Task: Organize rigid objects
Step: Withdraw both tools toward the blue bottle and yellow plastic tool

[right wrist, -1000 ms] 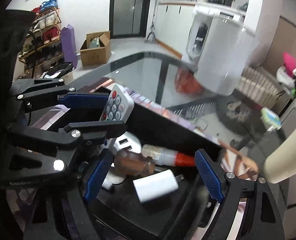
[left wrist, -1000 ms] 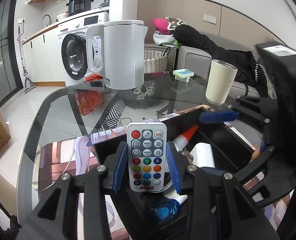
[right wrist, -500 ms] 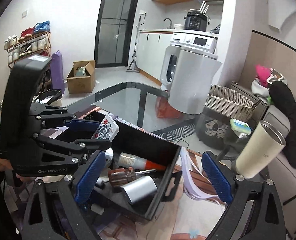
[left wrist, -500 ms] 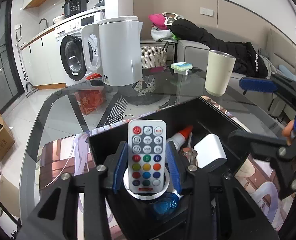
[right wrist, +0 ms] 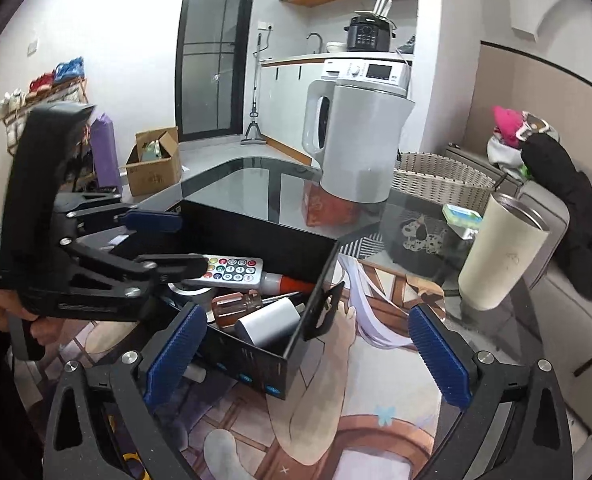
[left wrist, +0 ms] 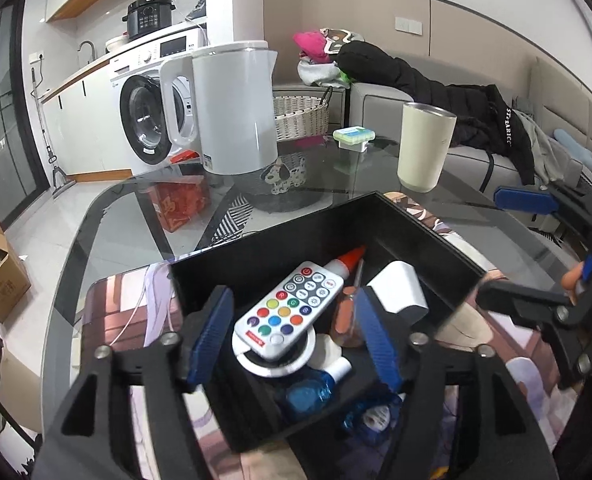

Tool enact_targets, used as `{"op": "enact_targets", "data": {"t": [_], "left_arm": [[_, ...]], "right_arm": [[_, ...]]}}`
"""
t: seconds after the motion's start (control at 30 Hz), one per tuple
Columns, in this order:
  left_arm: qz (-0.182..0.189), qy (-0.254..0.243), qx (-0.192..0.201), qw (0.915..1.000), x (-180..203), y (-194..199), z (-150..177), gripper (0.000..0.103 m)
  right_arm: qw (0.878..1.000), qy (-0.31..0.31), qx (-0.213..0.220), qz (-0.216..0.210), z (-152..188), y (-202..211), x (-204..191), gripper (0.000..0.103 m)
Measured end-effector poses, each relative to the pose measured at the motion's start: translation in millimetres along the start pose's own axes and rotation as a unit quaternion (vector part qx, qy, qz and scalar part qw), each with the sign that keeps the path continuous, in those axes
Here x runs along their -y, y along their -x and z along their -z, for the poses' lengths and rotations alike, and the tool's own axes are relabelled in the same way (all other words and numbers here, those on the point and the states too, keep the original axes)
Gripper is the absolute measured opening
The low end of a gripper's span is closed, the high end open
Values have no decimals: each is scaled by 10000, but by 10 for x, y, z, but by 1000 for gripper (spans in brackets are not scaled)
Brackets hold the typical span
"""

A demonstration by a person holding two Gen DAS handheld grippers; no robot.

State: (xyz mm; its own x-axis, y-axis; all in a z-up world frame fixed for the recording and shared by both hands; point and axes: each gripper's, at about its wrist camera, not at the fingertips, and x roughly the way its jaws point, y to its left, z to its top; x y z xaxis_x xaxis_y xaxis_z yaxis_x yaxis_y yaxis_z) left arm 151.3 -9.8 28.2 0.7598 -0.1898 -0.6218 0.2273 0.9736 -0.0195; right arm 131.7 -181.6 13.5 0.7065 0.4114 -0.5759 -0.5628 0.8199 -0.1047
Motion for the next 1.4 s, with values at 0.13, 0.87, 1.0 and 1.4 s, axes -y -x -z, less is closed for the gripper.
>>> {"op": "enact_targets", "data": {"t": [0.13, 0.87, 1.0, 1.4], "left_arm": [[-14, 274, 151, 9995, -42, 211, 45, 90], [-512, 626, -12, 9967, -136, 447, 391, 103], [-560, 703, -116, 9959, -130, 449, 463, 103], [-560, 764, -178, 9953, 43, 503, 640, 103]], "right_arm": [[9996, -280, 5, -63, 2, 57, 69, 102], [9979, 21, -584, -278, 228, 59, -132, 102], [9967, 144, -709, -358, 313, 78, -184, 102], [9884, 648, -1043, -898, 560, 102, -561, 102]]}}
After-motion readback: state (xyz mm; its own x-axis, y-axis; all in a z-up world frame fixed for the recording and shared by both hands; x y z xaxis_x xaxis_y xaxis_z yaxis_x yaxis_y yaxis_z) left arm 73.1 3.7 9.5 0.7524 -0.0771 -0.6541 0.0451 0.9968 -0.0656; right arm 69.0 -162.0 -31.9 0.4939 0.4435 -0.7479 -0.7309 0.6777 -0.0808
